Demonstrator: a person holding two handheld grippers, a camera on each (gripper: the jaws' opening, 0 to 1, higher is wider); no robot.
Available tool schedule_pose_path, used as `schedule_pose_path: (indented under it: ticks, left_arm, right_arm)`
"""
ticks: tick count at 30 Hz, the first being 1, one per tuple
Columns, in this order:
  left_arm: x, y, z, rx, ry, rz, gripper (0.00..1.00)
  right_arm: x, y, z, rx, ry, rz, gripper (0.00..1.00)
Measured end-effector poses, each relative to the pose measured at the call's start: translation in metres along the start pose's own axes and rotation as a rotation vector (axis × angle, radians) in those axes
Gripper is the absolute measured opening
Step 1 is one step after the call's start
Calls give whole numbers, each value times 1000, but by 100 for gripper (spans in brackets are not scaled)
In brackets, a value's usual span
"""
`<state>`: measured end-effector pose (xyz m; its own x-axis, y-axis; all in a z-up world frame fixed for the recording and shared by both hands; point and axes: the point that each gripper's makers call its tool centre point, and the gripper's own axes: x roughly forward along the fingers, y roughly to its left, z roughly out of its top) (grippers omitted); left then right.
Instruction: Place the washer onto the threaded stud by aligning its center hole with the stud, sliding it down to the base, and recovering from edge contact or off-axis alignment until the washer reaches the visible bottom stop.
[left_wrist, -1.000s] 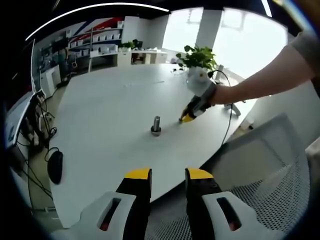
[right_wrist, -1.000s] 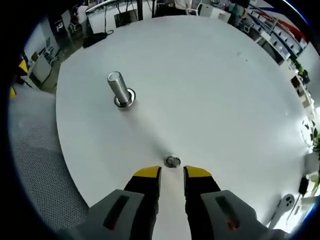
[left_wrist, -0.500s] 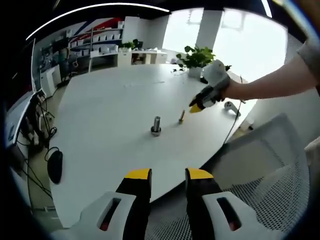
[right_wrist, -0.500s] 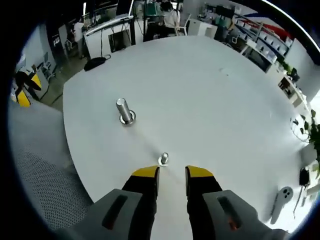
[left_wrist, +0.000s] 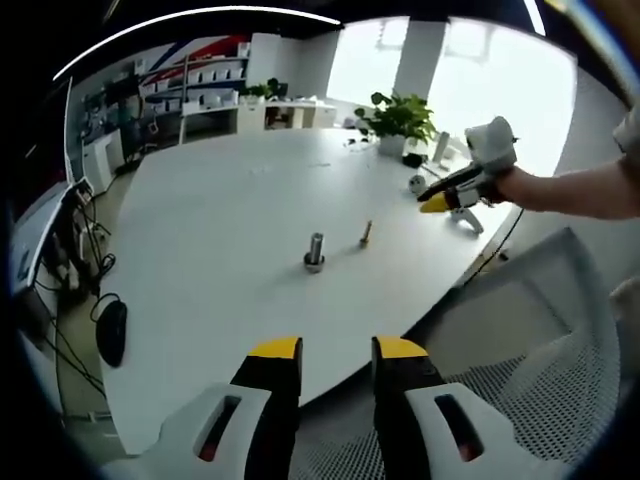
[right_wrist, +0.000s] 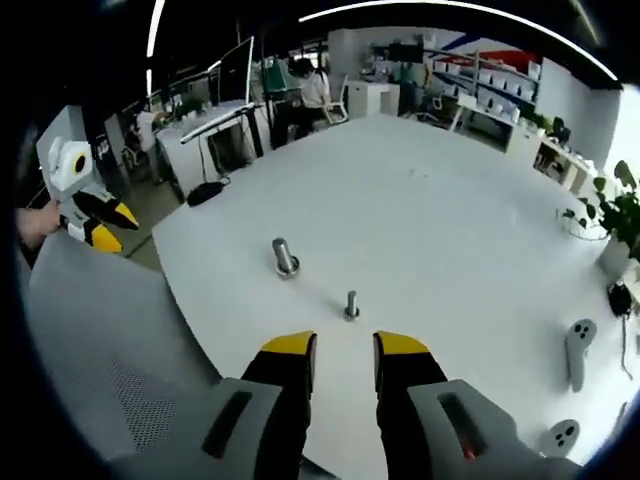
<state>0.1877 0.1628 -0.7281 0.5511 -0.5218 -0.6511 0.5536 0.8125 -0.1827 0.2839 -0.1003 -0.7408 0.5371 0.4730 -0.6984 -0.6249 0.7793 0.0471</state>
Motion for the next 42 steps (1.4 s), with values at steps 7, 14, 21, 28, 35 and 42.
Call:
schedule_pose_path:
  ticks: [7,14,21,28,35,42]
  left_arm:
    - [2,-2,-4,6,26,-10,26]
    - [2,-1,-2,1,20,-7,26]
    - [2,-2,-3,10,25,-8,26]
    - [0,0,-1,13,9,1,26]
    - [-1,3,-1,15,4,19,26]
    - [-2,1,4,10,-21,15,26]
  right_arm:
    - [-28,12,-16,108,-46,7,26]
    - [-44,22,-18,230,-121,10,29]
    - [-59,36,-18,290,-173,3,30]
    - [-58,38,-19,258,-167,-53,29]
    - [-55,45,-27,192,-120,-65,29]
    - [-56,44,-22,171,-161,-61,29]
